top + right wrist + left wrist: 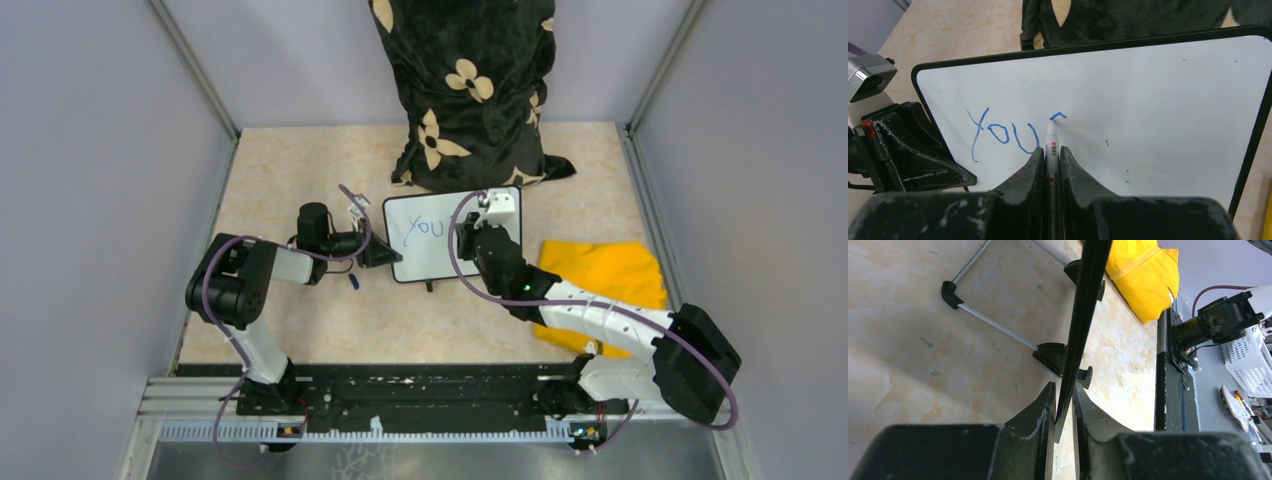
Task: Write a sentence on the whiteboard
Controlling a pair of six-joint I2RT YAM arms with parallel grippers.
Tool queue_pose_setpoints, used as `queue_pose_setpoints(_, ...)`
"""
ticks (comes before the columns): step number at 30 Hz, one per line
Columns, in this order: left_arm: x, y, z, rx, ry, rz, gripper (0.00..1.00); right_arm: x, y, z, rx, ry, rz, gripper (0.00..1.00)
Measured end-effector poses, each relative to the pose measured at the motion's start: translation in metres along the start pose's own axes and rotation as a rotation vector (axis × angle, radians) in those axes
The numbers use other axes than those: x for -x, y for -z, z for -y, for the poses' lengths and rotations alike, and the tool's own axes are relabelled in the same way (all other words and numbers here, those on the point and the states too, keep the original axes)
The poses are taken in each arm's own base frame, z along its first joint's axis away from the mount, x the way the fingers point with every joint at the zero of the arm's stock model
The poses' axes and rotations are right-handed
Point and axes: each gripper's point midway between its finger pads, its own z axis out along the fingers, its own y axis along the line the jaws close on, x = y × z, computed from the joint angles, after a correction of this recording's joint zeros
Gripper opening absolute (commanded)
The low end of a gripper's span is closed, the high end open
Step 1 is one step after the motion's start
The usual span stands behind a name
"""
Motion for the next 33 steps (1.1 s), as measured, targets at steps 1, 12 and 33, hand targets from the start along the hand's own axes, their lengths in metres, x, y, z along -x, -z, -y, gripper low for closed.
queue_pose_setpoints(1,0.000,0.000,0.000,0.000,0.000,0.000,0.23,-0.001,0.000,0.000,0.001,0.001,-0.003,0.00)
queue_pose_setpoints(12,0.000,0.000,0.000,0.001,0.002,-0.001,0.23,-0.008,0.002,-0.001,0.009,-0.010,-0.032,0.00)
queue_pose_setpoints(33,-0.001,0.000,0.000,0.000,0.002,-0.002,0.23,-0.020,0.015,0.021,-0.040,0.017,-0.068,0.00)
